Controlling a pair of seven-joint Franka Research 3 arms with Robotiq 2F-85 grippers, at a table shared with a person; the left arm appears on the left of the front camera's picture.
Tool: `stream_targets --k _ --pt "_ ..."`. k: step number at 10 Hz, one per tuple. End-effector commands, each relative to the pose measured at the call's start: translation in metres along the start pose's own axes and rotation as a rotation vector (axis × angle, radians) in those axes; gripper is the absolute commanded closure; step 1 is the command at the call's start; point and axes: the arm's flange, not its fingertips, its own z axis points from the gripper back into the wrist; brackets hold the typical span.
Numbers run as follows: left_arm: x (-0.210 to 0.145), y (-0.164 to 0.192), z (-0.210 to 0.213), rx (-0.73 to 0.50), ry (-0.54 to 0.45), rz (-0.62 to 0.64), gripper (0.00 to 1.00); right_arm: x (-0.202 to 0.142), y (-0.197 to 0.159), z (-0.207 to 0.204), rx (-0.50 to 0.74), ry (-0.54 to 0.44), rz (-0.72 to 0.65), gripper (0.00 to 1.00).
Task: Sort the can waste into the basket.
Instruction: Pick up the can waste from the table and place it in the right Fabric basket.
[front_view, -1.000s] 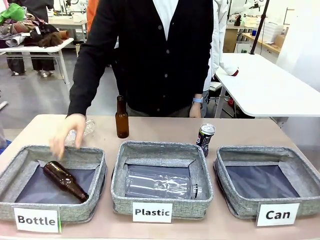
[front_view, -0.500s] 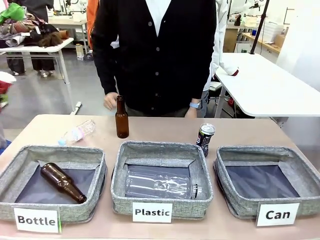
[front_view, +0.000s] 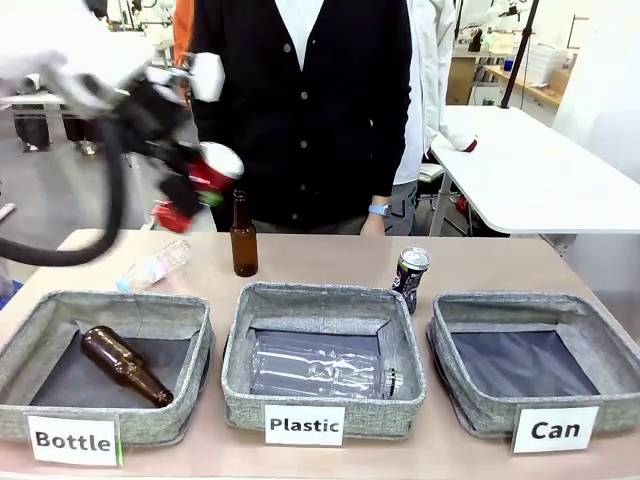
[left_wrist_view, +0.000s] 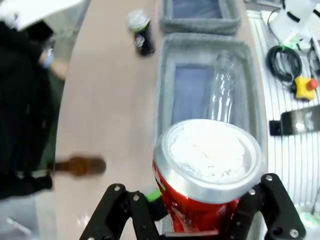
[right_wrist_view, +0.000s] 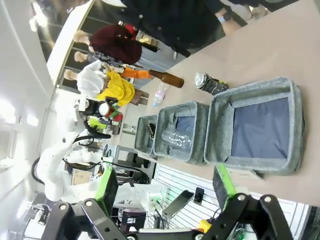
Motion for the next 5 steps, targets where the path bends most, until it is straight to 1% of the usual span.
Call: stream_targets --k 1,2,3,4,5 --pt "0.054 -0.011 -0.06 0.045 -0.02 -0.154 1.0 0.0 -0.016 0.015 -0.012 -0.003 -0.013 0.0" --pt "0.089 -0.027 -0.095 0.018 0.024 -0.243 1.0 -0.005 -0.023 0.02 -0.012 -0.031 -0.025 0.0" --pt "0.115 -0.046 -0.126 0.046 0.009 -0.304 1.0 -0.01 -0.031 0.023 -0.001 -0.055 -0.045 0.0" --pt "0.137 -0.054 -0.146 0.01 0.028 -0.305 1.0 -0.007 -0.009 0.019 -0.007 -0.017 -0.023 0.0" --pt "0.15 -0.051 -0.15 -0.015 0.056 -0.253 1.0 -0.007 -0.009 0.019 -0.007 -0.017 -0.023 0.0"
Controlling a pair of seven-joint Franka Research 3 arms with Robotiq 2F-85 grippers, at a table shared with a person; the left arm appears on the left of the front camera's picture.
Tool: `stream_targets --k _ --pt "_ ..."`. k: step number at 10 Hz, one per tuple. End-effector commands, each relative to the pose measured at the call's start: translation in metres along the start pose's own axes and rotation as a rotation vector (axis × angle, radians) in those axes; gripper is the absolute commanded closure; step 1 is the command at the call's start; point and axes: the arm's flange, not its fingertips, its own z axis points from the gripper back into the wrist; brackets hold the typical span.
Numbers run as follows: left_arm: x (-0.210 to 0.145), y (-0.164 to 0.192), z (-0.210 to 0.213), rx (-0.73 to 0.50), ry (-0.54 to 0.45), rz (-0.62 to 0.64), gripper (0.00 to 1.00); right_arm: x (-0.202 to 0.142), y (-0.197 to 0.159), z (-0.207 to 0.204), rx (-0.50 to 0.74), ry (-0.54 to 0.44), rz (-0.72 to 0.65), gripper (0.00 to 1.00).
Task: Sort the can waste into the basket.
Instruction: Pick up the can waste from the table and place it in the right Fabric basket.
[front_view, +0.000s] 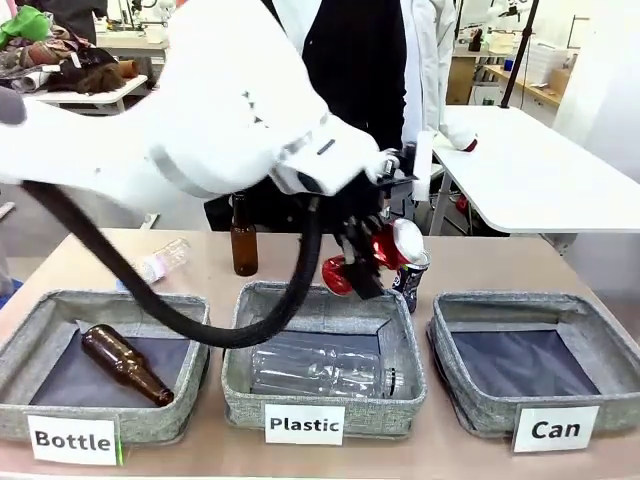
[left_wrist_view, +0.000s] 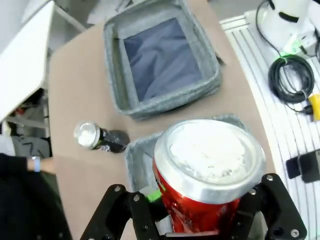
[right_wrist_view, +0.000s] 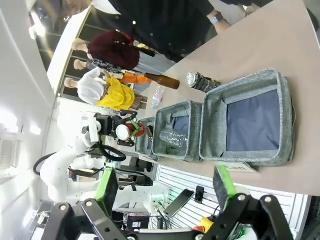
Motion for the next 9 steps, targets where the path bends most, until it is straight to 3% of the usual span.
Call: stream_targets --k 1,2,6,7,8,9 --pt "-0.005 0.036 0.011 -0.024 0.129 0.172 1.0 0.0 0.01 -0.001 0.001 0.007 0.025 0.0" --pt "0.0 0.0 0.0 0.0 0.0 0.0 1.0 0.0 0.01 -0.001 0.001 0.007 0.025 0.0" --pt "0.005 0.011 -0.004 -0.005 0.034 0.031 1.0 0.0 0.01 -0.001 0.001 0.007 0.025 0.0" --pt "0.022 0.014 -0.019 0.045 0.0 0.09 1.0 0.001 0.006 -0.003 -0.005 0.01 0.015 0.0" --pt "0.063 0.027 -0.036 -0.002 -0.05 0.018 1.0 0.0 0.019 -0.008 0.029 0.064 0.017 0.0" --pt "0.103 0.038 -0.052 -0.047 -0.064 -0.026 1.0 -0.004 0.018 -0.01 -0.027 0.068 0.017 0.0"
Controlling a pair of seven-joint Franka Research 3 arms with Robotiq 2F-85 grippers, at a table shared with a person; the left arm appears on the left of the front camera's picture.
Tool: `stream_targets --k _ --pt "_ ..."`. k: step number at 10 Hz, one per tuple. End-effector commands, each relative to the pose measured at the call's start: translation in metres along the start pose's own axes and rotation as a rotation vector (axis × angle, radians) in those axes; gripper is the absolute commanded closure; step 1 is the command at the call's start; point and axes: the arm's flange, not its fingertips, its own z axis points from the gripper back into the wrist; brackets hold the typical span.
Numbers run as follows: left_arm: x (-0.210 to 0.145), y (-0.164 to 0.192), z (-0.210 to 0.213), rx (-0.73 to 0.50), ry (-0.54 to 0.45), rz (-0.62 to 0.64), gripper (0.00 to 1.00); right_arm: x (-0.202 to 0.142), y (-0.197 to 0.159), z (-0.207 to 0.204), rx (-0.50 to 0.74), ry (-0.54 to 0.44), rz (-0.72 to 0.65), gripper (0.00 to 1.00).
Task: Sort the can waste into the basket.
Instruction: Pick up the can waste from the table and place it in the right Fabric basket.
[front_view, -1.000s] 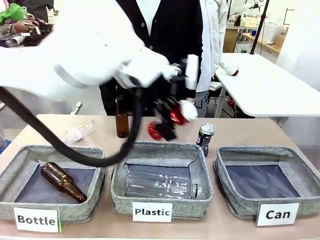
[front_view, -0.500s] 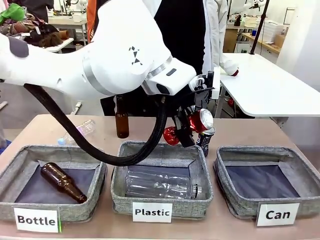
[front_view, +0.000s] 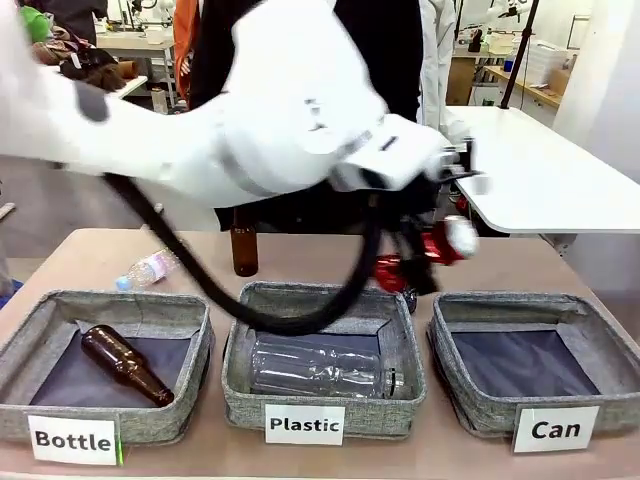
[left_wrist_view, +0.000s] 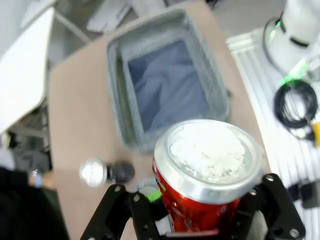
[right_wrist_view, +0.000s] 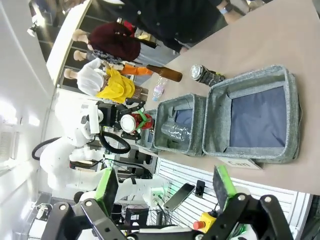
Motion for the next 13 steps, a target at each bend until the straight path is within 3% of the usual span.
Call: stream_targets --k 1,2,4,8,9,10,11,13 --pt "0.075 0.029 -0.038 -0.076 -0.008 -0.022 1.0 -0.009 0.001 0.003 -0.044 -0.006 -0.004 0.0" --pt "0.1 0.032 -0.061 -0.12 -0.016 -0.015 1.0 -0.013 -0.007 0.011 0.009 -0.027 -0.026 0.0" --pt "0.127 0.027 -0.103 -0.162 0.025 -0.025 1.0 -0.015 -0.013 0.026 -0.001 -0.069 -0.041 0.0" --pt "0.141 0.028 -0.135 -0.131 0.088 -0.014 1.0 -0.014 -0.015 0.027 0.013 -0.062 -0.042 0.0" --pt "0.141 0.031 -0.139 -0.123 0.093 -0.017 0.44 -0.015 -0.014 0.026 0.008 -0.059 -0.037 0.0" --pt "0.141 0.031 -0.141 -0.108 0.094 -0.015 0.43 -0.015 -0.014 0.026 0.01 -0.056 -0.038 0.0" --pt "0.141 0.03 -0.142 -0.089 0.097 -0.015 0.0 -0.015 -0.015 0.025 0.008 -0.05 -0.035 0.0" --pt "0.141 0.031 -0.143 -0.071 0.094 -0.006 0.0 -0.015 -0.015 0.025 0.006 -0.042 -0.032 0.0"
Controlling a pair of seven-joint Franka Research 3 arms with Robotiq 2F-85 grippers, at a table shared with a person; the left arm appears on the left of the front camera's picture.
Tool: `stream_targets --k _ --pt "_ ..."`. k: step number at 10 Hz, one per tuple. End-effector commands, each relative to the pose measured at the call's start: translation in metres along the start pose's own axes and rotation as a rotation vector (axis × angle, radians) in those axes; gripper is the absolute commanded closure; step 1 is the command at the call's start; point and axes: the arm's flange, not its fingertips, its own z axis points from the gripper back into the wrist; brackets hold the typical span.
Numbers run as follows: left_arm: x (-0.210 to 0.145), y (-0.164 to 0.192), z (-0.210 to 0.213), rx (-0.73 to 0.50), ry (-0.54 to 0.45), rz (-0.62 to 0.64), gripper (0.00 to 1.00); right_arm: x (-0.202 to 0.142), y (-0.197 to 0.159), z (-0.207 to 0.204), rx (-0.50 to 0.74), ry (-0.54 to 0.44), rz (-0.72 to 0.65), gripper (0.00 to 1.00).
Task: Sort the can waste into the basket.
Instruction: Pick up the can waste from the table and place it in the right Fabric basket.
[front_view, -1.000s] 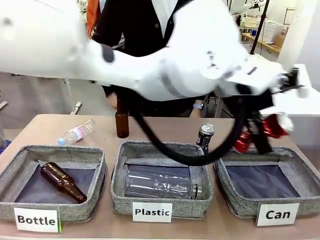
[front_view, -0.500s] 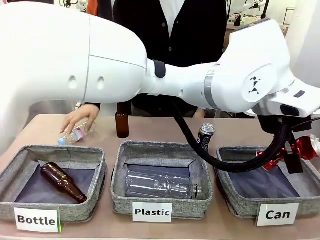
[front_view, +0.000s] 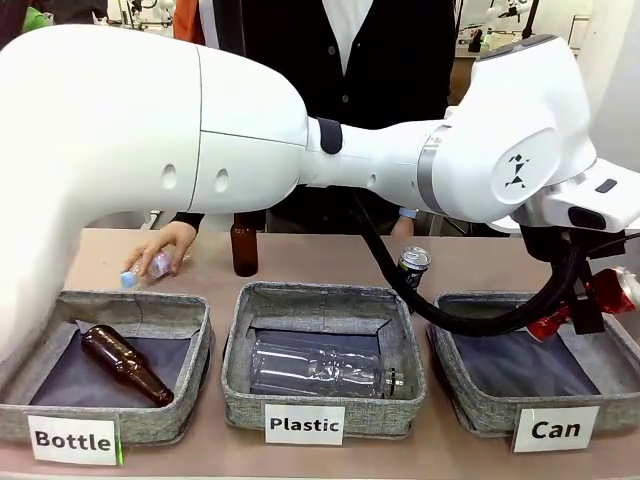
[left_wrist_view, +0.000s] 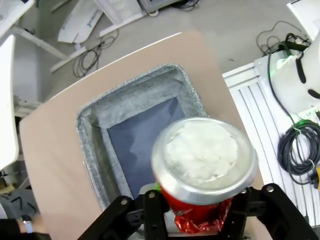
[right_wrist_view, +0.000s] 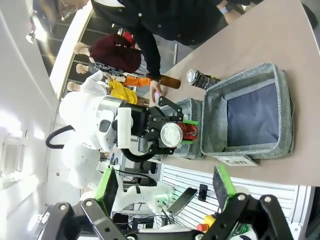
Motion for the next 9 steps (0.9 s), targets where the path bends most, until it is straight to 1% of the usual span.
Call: stream_targets --k 1,3,7,9 --pt "0.01 0.007 0.001 0.046 0.017 0.024 0.19 0.001 0.0 0.001 -0.004 0.024 0.017 0.0" --pt "0.01 0.008 0.003 0.053 0.013 0.031 0.0 0.001 0.0 0.0 0.0 0.027 0.013 0.0" --pt "0.008 0.01 0.007 0.073 0.01 0.047 0.0 0.001 -0.001 -0.001 0.007 0.029 0.014 0.0" --pt "0.003 0.014 0.016 0.103 -0.002 0.067 0.0 0.001 -0.001 -0.002 0.009 0.029 0.012 0.0"
